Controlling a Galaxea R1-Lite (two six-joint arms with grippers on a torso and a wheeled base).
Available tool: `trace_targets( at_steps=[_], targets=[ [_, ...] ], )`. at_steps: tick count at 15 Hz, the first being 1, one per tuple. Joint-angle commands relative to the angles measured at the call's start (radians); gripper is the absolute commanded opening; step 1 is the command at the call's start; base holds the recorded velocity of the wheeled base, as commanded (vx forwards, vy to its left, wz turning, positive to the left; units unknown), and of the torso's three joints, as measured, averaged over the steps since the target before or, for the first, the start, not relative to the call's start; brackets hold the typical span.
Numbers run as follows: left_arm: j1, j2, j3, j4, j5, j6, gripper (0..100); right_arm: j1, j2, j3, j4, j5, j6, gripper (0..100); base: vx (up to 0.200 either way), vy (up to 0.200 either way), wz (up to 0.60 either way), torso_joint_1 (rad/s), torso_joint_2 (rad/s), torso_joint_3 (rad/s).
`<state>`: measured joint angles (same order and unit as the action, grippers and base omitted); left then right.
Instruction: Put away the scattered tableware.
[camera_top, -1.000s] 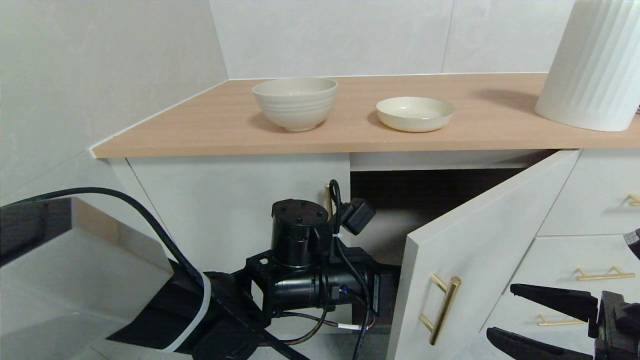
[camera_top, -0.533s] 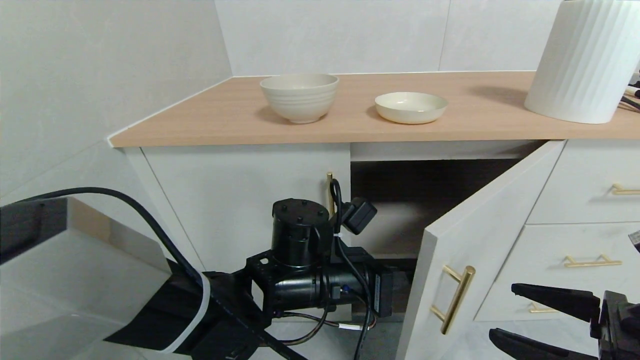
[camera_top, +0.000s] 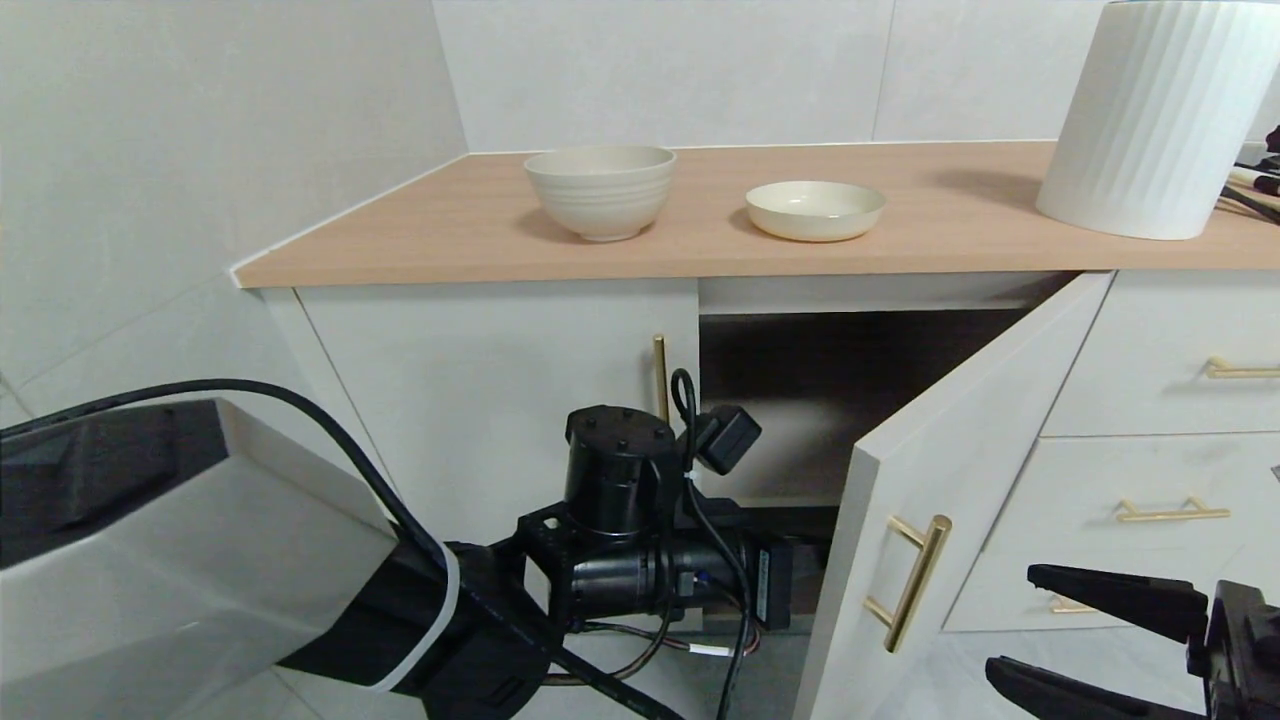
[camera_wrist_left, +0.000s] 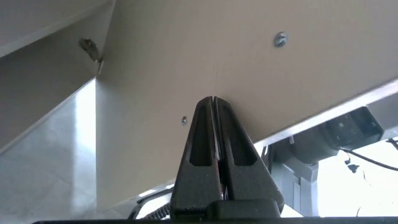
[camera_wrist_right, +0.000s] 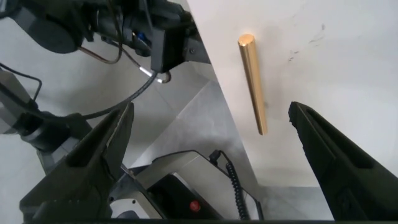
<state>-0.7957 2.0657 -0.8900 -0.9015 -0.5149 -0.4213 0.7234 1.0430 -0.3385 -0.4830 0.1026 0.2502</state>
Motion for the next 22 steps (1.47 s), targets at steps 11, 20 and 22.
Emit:
trace_targets(
  at_steps=[11, 20, 22],
  targets=[
    [0.006, 0.054, -0.112, 0.055, 0.015, -0.01, 0, -0.001, -0.063, -0.042, -0.036, -0.001, 0.007, 100, -0.055, 0.0, 0.0, 0.003, 0.0, 0.002],
    [-0.252, 0.019, -0.241, 0.15, 0.055, -0.037, 0, -0.001, -0.129, 0.012, -0.039, 0.272, -0.002, 100, 0.0, 0.0, 0.0, 0.0, 0.0, 0.0],
    [-0.224, -0.004, -0.207, 0.144, 0.058, -0.077, 0, -0.001, -0.127, 0.015, -0.039, 0.278, -0.002, 100, 0.0, 0.0, 0.0, 0.0, 0.0, 0.0]
  ],
)
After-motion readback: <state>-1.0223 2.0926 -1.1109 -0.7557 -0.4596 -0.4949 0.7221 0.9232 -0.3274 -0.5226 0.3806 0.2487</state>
